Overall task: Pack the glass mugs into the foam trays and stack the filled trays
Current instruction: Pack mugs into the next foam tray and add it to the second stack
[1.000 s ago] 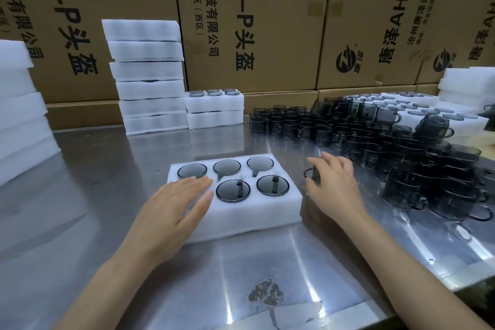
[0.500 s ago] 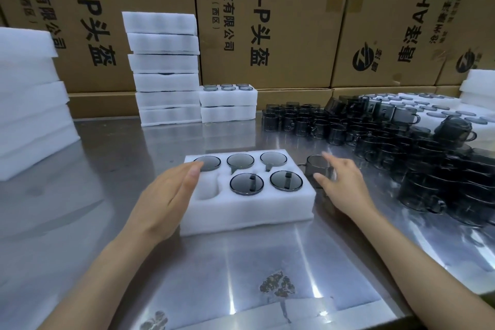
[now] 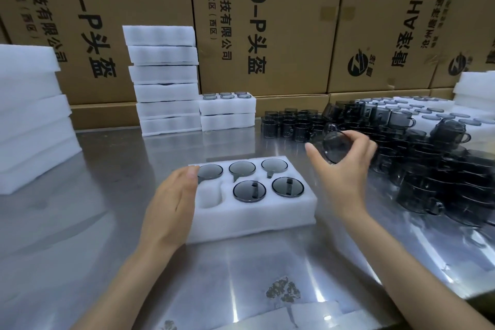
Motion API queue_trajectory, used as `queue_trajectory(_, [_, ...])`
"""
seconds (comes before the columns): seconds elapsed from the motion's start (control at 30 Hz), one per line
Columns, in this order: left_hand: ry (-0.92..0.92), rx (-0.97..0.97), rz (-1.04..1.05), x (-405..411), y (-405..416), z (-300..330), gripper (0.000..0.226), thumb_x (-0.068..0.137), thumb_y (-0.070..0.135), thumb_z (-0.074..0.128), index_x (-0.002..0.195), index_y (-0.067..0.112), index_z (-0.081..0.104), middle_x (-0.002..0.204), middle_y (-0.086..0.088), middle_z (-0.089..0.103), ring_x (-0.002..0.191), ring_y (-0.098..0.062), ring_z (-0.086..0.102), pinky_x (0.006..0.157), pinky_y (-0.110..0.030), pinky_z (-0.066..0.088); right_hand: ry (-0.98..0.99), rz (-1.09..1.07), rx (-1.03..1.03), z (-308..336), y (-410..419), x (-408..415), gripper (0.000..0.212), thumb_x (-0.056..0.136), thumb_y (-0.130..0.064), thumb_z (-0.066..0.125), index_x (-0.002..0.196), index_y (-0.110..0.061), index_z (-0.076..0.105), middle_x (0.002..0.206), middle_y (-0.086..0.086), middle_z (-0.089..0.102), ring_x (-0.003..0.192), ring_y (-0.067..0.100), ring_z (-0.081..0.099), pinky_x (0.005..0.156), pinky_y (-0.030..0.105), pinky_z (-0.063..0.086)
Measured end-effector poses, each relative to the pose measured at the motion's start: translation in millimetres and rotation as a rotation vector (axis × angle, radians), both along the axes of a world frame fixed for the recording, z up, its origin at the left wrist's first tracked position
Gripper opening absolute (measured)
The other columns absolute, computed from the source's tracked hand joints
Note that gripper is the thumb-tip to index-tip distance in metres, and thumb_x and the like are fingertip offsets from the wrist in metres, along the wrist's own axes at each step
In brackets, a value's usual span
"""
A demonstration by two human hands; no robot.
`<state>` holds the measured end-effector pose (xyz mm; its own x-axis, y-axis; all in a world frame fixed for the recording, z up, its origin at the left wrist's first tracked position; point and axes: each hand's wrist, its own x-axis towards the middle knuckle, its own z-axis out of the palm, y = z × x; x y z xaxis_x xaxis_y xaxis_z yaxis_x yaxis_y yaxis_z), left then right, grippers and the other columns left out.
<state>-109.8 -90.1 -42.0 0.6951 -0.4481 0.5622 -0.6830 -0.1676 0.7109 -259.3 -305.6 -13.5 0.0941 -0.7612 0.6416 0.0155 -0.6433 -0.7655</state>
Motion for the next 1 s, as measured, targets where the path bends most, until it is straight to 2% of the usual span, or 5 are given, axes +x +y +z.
queue_trajectory(0.2, [0.073,-0.114,-0.045,-3.4,-8.0,-2.3,0.054,0.090,0.058,0.022,0.128,0.030,0.049,0.129,0.018,0.049,0.120,0.009,0.040,0.093,0.003,0.022,0.117,0.356,-0.188,17.2,88.2,33.5,0.057,0.067,-0.048,0.076,0.114,-0.032,0.047,0.104,-0.008,0.055,0.098,0.013,0.057,0.079,0.030,0.048])
queue_trajectory(0.47, [0.066,-0.260,-0.054,-5.7,-9.3,2.0,0.047,0.086,0.062,0.027,0.116,0.037,0.052,0.120,0.026,0.053,0.118,0.002,0.047,0.102,-0.024,0.035,0.639,0.251,-0.338,-6.7,133.6,73.8,0.042,0.076,-0.051,0.057,0.111,-0.027,0.053,0.103,-0.004,0.041,0.099,0.018,0.048,0.065,0.028,0.035])
queue_trajectory(0.8, [0.071,-0.202,-0.081,-9.9,-6.6,4.7,0.058,0.084,0.064,0.025,0.124,0.032,0.053,0.124,0.024,0.051,0.120,0.003,0.045,0.102,-0.024,0.035,0.725,0.252,-0.333,-6.6,128.0,70.5,0.059,0.066,-0.062,0.046,0.115,-0.030,0.051,0.100,-0.006,0.044,0.098,0.018,0.049,0.078,0.031,0.035])
queue_trajectory(0.9, [0.002,-0.141,-0.086,-11.5,0.7,8.3,0.050,0.086,0.060,0.025,0.124,0.037,0.049,0.127,0.026,0.049,0.123,0.005,0.042,0.102,-0.017,0.032,0.632,0.267,-0.396,-11.9,124.3,58.5,0.080,0.062,-0.071,0.044,0.131,-0.030,0.045,0.113,-0.008,0.042,0.108,0.015,0.043,0.087,0.031,0.038])
queue_trajectory(1.0, [-0.119,-0.077,-0.075,-16.2,7.2,10.1,0.050,0.088,0.053,0.032,0.125,0.029,0.055,0.127,0.019,0.054,0.122,0.001,0.046,0.102,-0.020,0.036,0.653,0.329,-0.479,-14.2,114.7,46.5,0.078,0.072,-0.068,0.050,0.139,-0.029,0.040,0.132,-0.012,0.042,0.121,0.010,0.038,0.098,0.027,0.035])
